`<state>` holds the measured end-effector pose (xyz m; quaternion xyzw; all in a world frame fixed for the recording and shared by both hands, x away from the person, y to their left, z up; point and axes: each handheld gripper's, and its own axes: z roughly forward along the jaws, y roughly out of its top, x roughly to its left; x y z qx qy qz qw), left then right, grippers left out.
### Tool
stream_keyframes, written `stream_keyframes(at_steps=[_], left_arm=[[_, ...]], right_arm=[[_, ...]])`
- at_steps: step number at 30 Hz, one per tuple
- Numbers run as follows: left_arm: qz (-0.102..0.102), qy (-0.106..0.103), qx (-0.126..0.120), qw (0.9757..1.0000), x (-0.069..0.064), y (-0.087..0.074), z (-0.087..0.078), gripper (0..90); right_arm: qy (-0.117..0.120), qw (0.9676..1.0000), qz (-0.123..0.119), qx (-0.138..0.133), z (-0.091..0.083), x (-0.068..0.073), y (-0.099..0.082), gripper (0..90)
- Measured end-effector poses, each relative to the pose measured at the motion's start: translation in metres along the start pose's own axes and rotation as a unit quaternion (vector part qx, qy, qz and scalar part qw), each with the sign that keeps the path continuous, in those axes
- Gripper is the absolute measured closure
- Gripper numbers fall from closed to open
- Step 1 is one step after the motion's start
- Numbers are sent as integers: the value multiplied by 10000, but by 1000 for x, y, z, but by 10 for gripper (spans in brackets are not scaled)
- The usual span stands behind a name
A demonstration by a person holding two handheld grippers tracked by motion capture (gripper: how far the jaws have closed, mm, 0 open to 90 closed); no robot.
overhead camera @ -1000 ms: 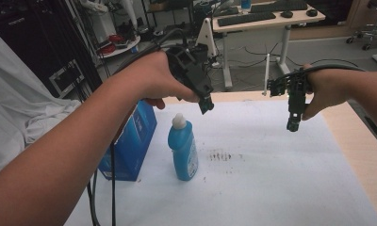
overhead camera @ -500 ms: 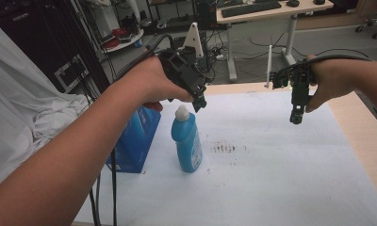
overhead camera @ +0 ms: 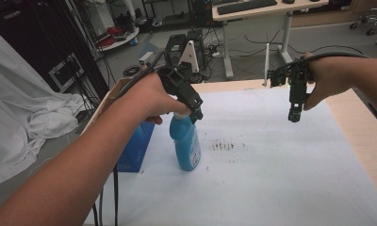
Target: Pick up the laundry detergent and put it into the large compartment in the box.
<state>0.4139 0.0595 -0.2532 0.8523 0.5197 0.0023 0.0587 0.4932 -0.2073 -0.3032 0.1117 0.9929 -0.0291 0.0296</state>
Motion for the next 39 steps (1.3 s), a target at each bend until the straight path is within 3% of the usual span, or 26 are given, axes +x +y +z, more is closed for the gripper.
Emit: stream_keyframes(at_steps=[13,28,39], left_arm=[[-99,18,90,9999,4,-1,26,152],[-95,5,181,9998,6,-1,40,154],[-134,224,280,9993,4,1,45,162]], right_arm=[[5,10000,-56,-15,1,2,5,10],[13,10000,-44,61,4,2,8,10],[9,10000,-77,61,5,3,9,10]])
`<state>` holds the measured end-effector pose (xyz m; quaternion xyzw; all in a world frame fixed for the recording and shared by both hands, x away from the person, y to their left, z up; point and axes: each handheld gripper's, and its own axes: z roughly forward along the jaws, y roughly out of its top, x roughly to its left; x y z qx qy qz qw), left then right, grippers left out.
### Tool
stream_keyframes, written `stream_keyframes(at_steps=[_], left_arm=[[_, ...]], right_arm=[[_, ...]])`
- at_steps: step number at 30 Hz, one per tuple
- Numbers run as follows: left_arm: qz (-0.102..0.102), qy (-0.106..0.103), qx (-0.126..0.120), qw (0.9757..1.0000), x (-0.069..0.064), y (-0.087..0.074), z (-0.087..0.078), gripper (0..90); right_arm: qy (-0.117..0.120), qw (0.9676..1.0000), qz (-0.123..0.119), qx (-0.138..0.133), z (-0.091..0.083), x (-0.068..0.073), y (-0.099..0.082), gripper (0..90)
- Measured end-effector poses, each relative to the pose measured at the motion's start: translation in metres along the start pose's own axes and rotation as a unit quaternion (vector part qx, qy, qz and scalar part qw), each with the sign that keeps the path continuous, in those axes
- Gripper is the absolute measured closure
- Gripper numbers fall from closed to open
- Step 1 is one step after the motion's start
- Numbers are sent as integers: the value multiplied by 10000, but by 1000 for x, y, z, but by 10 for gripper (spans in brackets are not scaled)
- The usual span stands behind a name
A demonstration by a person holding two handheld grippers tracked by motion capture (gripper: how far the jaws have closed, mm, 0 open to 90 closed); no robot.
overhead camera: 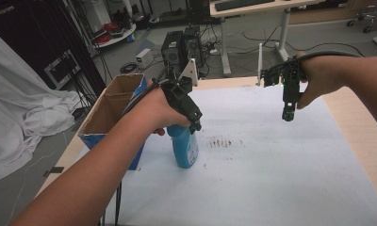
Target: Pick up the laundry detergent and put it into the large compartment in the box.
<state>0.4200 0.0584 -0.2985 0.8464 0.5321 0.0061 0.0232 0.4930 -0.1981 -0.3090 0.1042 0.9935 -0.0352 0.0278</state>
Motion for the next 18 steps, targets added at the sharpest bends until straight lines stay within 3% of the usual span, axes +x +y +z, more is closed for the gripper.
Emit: stream_keyframes(at_steps=[2,4,15,18], left_arm=[[-21,124,-8,9999,0,0,0,168],[-22,93,24,10000,0,0,0,181],[-437,-40,19,9990,-4,0,-1,181],[-575,121,16,9983,-5,0,-1,181]], right_arm=[[8,10000,10,-15,0,-1,-1,10],[7,10000,20,-20,1,-1,-1,10],[20,10000,-62,-68,3,-3,1,10],[28,9999,-27,-138,3,-4,1,10]])
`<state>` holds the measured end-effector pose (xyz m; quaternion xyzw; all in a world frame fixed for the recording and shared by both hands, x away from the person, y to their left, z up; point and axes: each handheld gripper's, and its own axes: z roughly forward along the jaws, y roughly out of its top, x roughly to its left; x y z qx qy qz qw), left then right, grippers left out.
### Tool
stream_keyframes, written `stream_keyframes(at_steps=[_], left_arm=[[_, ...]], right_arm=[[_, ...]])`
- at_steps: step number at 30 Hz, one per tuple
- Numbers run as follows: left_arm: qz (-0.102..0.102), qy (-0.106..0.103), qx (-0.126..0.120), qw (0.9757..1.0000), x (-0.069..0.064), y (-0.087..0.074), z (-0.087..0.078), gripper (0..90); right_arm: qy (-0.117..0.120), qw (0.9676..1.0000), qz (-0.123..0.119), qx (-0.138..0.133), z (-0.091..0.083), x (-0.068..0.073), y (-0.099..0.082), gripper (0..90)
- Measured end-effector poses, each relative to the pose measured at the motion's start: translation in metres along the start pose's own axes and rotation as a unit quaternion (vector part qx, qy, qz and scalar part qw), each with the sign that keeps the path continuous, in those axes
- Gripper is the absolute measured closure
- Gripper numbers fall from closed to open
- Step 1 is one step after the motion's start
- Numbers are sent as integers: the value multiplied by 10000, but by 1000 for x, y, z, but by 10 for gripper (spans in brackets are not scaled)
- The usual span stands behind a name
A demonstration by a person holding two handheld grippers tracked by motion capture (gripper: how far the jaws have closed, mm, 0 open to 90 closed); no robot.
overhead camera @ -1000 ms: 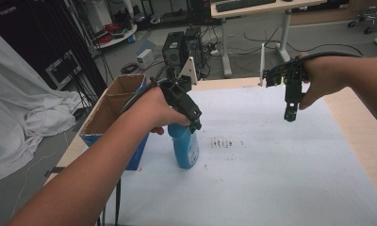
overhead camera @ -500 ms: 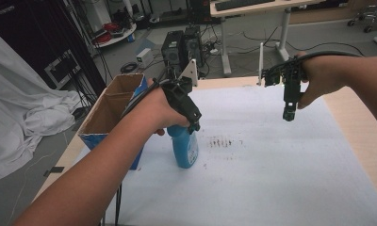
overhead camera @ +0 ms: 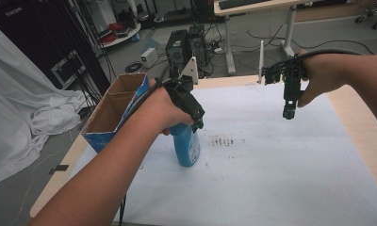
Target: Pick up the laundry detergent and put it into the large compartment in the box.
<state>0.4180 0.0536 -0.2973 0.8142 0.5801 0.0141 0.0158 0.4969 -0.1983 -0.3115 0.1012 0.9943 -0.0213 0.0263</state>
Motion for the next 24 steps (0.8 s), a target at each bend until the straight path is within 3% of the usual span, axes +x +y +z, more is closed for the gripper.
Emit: stream_keyframes(at_steps=[7,24], left_arm=[[-68,-215,-80,9997,-1,1,-1,243],[-4,-215,-10,9998,1,2,0,320]], right_arm=[[-19,10000,-73,22,1,0,-2,10],[16,10000,-16,19,4,0,-1,10]])
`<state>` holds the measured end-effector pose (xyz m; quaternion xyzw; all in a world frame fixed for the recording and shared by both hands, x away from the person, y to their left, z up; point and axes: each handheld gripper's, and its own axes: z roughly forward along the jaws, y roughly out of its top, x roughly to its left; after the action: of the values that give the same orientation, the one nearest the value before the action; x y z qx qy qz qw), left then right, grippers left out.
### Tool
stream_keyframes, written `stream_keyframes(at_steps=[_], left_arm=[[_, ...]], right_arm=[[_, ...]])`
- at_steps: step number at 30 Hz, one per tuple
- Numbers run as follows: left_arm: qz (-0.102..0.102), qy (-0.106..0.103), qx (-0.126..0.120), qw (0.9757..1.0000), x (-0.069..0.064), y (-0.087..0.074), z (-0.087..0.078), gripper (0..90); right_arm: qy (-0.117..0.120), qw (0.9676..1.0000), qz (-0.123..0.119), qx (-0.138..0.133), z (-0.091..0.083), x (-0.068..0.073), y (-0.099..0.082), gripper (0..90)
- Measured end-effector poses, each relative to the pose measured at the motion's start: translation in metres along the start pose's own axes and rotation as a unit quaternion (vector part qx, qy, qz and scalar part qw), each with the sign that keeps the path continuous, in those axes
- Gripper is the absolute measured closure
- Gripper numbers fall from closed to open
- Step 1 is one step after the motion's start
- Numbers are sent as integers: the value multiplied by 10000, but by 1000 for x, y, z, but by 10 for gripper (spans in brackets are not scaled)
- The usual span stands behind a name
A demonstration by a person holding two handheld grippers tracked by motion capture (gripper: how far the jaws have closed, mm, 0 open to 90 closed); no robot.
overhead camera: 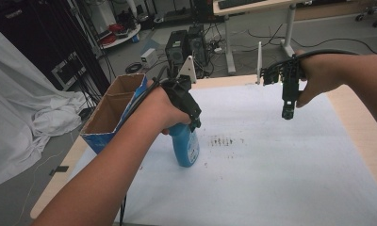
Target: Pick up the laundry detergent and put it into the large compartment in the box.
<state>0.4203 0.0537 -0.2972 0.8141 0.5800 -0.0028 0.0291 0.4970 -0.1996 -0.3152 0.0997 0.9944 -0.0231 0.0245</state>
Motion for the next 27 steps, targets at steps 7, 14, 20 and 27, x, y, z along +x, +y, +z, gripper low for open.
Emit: stream_keyframes(at_steps=[7,14,20,27], left_arm=[[32,32,13,10000,0,0,0,325],[26,64,34,10000,0,0,1,345],[47,92,34,9999,0,0,1,353],[11,100,20,9999,-1,-1,2,357]], right_arm=[[-2,10000,3,27,0,0,-1,10],[-4,10000,13,23,1,0,-2,10],[5,10000,26,20,1,0,-1,10],[7,10000,52,21,2,0,-1,10]])
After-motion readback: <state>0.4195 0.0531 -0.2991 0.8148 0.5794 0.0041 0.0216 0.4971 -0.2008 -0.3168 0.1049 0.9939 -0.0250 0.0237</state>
